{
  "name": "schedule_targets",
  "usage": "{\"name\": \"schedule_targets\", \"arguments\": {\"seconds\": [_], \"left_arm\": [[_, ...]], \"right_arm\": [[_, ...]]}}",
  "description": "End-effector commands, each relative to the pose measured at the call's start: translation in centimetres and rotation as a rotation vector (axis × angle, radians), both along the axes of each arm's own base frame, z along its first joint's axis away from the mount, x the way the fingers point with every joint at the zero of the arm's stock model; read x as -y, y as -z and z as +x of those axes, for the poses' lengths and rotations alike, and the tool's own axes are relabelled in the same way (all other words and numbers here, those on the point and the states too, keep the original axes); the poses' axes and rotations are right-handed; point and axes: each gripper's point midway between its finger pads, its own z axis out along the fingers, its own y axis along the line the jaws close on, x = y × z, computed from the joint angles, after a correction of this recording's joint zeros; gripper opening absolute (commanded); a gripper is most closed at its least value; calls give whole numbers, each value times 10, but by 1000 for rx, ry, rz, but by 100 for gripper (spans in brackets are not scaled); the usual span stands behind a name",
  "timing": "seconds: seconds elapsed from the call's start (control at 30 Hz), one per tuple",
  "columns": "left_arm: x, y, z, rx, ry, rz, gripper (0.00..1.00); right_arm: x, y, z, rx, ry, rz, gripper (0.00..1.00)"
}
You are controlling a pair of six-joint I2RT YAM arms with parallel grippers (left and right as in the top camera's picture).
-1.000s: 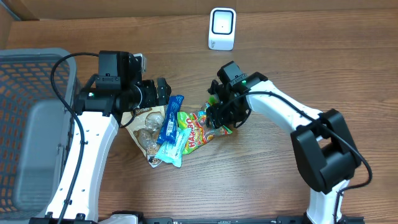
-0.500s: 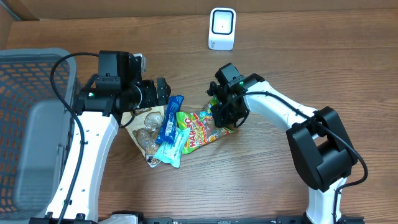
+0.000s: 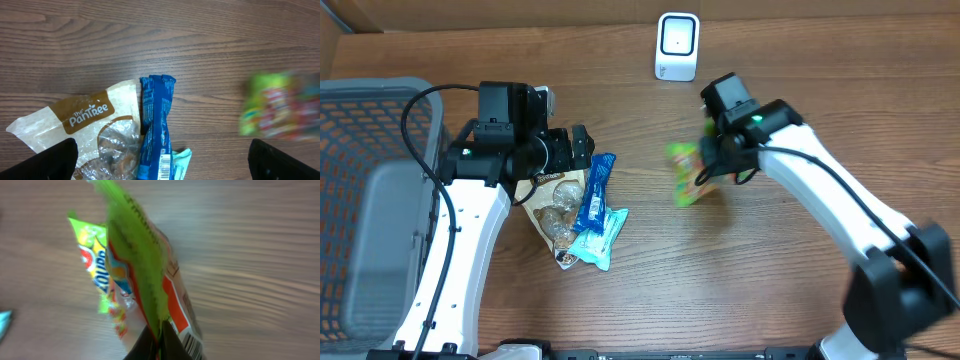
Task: Scan the item barcode
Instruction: 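Lift the Haribo bag with the right gripper and turn it over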
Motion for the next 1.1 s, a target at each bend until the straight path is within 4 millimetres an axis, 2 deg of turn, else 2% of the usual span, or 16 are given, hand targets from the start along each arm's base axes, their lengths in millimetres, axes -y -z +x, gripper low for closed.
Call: {"name": "schedule_targets", "arguments": {"seconds": [0.0, 0.1, 0.17, 0.23, 0.3, 0.4, 0.53, 0.7, 0.77, 0.87, 1.07], "left_arm": [[-1, 4, 1, -10, -10, 6, 100], [-1, 4, 1, -10, -10, 6, 100], [-1, 4, 1, -10, -10, 6, 99], [-1, 4, 1, -10, -10, 6, 100], [-1, 4, 1, -10, -10, 6, 100], [-1, 4, 1, -10, -10, 6, 100], [-1, 4, 1, -10, -10, 6, 100], [-1, 4, 1, -10, -10, 6, 100], [-1, 4, 1, -10, -10, 6, 100], [-1, 4, 1, -10, -10, 6, 100], [-1, 4, 1, -10, -10, 6, 100]], "right_arm": [[60, -65, 17, 322, 290, -305, 4], [71, -80, 15, 418, 349, -443, 4], [64, -72, 17, 412, 327, -466, 4], [58, -56, 18, 383, 312, -483, 4], [54, -30, 18, 326, 272, -557, 4], [42, -6, 14, 297, 227, -632, 4], [6, 10, -1, 289, 103, -667, 4], [-47, 8, -21, 370, -24, -640, 4], [-59, 7, -29, 384, -60, -636, 4], [-63, 7, -33, 394, -49, -624, 4], [-47, 17, -35, 238, -8, -528, 4]]}}
